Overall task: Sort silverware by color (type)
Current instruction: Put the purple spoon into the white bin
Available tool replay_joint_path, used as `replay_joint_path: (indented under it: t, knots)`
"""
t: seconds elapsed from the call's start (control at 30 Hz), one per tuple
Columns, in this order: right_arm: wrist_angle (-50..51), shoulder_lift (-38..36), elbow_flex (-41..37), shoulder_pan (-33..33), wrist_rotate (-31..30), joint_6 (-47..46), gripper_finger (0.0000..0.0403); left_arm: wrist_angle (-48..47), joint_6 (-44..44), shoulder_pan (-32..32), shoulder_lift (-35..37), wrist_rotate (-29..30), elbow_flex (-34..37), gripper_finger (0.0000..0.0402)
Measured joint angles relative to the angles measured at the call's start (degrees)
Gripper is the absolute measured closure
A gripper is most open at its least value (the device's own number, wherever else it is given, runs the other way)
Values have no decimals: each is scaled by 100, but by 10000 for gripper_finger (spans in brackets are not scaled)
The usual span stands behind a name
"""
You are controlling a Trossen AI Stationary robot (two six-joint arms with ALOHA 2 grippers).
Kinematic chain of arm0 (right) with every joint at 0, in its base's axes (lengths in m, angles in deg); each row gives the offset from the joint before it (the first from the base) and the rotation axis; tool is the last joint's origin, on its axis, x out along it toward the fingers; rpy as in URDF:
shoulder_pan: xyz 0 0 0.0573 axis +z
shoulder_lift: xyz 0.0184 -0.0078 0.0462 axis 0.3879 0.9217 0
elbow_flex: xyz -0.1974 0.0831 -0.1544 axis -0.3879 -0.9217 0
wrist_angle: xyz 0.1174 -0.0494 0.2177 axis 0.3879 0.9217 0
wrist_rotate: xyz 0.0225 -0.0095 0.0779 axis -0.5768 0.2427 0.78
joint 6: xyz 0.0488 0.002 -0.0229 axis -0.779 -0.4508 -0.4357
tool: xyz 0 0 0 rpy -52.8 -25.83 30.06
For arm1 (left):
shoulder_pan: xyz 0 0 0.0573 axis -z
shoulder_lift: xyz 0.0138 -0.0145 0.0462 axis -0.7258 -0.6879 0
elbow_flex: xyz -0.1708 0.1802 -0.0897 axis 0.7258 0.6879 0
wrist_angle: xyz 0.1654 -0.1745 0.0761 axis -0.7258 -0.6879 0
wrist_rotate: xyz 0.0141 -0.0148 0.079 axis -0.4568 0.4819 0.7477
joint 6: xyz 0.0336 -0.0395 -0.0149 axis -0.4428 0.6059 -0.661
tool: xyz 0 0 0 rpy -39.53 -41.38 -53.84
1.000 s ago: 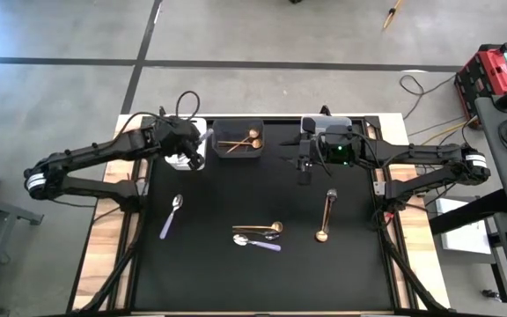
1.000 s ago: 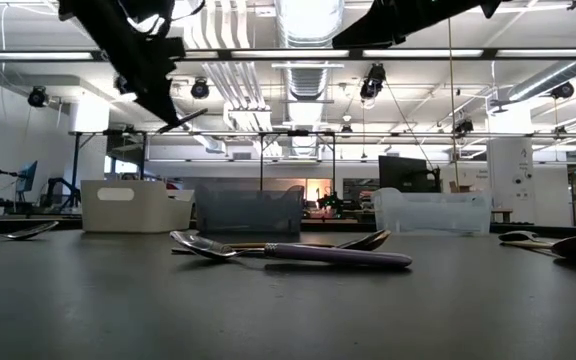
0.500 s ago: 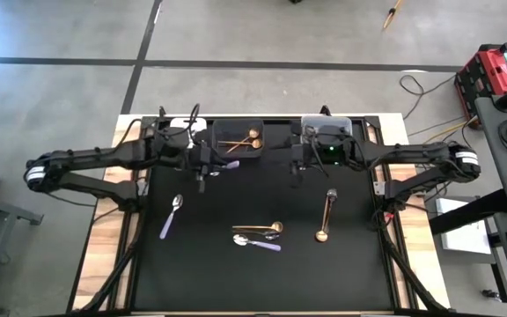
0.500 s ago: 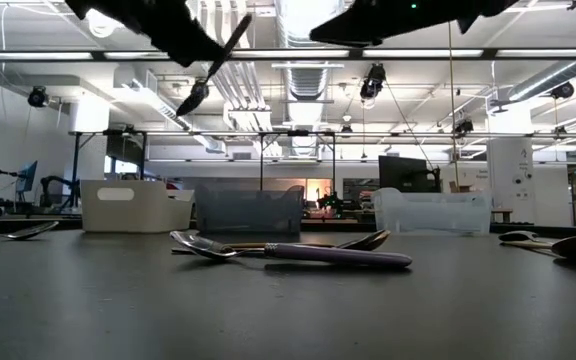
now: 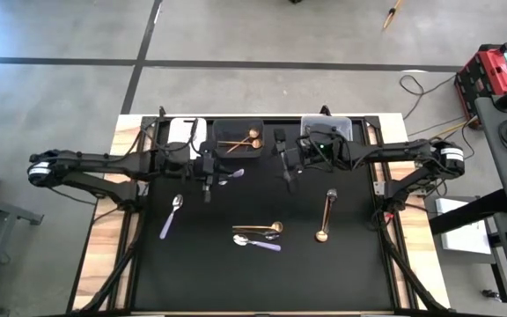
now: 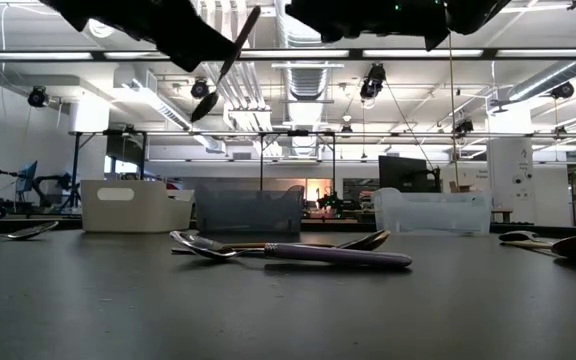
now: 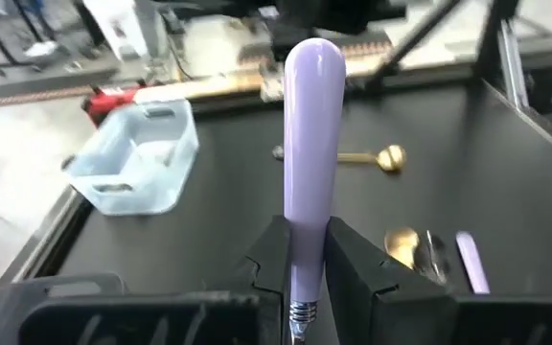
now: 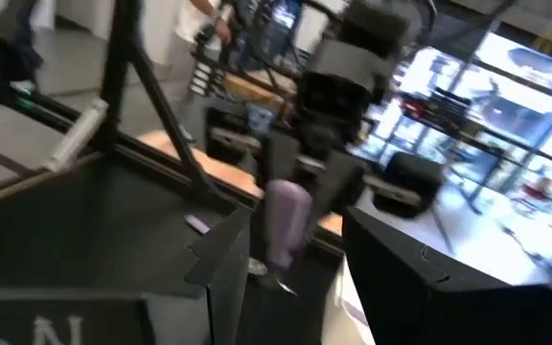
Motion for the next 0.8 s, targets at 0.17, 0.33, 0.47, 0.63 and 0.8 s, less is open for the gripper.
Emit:
replay_joint_path:
  t: [0.17,0.33,0.47,0.63,0.8]
  knots:
    - [-56,0,68,7,-69,-353,243,1578,279,5,-248,204,372,376]
    - [-107,0,70,-5,-577,-559,243,3087,290,11,-749,467,570,376]
    - [-211,0,70,2,-910,-546,243,3701,287,9,-1239,1129,484,376]
    - [-230,3,70,-22,-1572,-602,243,3803,249,33,-1774,1942,79,377]
    - [-286,99,80,-31,-2201,-611,243,3769,95,59,-2106,1972,-198,400]
